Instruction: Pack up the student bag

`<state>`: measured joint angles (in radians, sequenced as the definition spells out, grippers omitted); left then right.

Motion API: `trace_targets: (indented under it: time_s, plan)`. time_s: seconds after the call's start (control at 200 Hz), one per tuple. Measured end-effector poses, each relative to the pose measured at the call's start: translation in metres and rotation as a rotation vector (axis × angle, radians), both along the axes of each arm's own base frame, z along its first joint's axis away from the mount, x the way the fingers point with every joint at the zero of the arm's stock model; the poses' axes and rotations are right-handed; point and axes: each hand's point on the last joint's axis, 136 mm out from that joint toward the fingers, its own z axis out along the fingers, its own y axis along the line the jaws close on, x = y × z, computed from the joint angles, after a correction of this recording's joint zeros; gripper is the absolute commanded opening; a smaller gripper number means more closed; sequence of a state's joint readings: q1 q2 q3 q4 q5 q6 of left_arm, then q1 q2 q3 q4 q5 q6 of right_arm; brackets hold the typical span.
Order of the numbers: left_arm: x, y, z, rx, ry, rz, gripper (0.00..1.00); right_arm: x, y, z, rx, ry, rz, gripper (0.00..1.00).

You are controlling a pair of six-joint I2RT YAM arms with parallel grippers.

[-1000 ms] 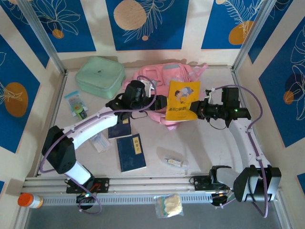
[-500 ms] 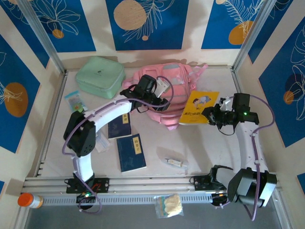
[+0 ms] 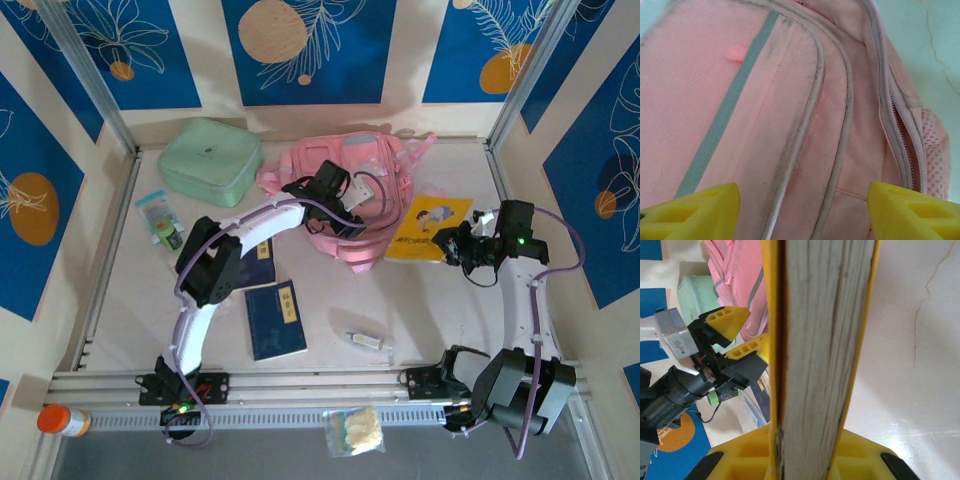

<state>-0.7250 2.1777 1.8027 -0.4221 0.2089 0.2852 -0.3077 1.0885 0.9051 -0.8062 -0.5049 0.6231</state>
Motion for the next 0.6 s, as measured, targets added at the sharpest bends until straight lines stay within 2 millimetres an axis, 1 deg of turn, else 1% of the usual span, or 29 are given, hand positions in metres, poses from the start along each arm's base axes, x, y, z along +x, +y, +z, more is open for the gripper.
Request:
trace_targets:
  time_s: [0.075,0.11,0.185,0.275,0.31,0.37,0.4,0.495,0.595]
  plan:
    - [0.002,-0.004,-0.008,0.025,0.006,-0.016,0.66,0.0,-0.001,-0.001,0.002,0.003,-0.004,0.0]
    - [0.005,-0.006,-0.011,0.034,-0.001,-0.019,0.64,0.0,-0.001,-0.002,0.002,0.004,-0.005,0.0]
    - [0.01,-0.007,-0.018,0.061,-0.01,-0.018,0.47,0.0,-0.001,-0.001,0.005,0.001,-0.003,0.0]
    - [0.019,-0.006,-0.025,0.094,-0.029,-0.006,0.36,0.0,0.0,0.0,0.009,-0.002,0.0,0.0]
    - [0.021,-0.005,-0.027,0.103,-0.034,-0.002,0.3,0.0,0.0,0.0,0.011,-0.003,0.001,0.0]
    - [0.023,-0.003,-0.028,0.115,-0.041,0.005,0.16,0.0,0.001,0.0,0.016,-0.003,0.002,0.0]
    - [0.023,-0.003,-0.028,0.121,-0.047,0.001,0.1,0.0,0.001,0.0,0.017,-0.004,0.003,0.0]
    - [0.026,-0.001,-0.026,0.138,-0.072,-0.002,0.02,0.0,0.001,0.001,0.02,-0.006,0.004,0.0]
    - [0.027,0.001,-0.023,0.147,-0.076,0.004,0.0,0.001,0.004,0.003,0.03,-0.019,0.021,0.0]
